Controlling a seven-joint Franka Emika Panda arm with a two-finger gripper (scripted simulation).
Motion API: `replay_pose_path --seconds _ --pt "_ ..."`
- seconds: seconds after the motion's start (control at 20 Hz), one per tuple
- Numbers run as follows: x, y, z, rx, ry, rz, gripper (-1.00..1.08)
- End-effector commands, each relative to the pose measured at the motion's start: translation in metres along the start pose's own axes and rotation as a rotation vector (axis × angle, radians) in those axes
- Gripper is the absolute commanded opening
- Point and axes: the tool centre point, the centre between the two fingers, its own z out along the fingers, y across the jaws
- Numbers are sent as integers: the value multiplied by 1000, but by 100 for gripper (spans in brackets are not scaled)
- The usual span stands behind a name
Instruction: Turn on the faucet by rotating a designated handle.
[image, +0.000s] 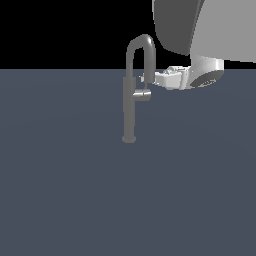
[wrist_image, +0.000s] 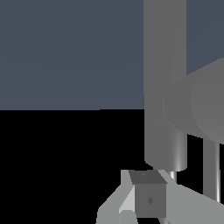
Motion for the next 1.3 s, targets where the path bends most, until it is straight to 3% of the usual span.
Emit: replay_pose_path --seconds 0.0,1.25 --pt "-1 1 0 0 0 0 -100" --pt "-9 27 0 4 1 1 -100"
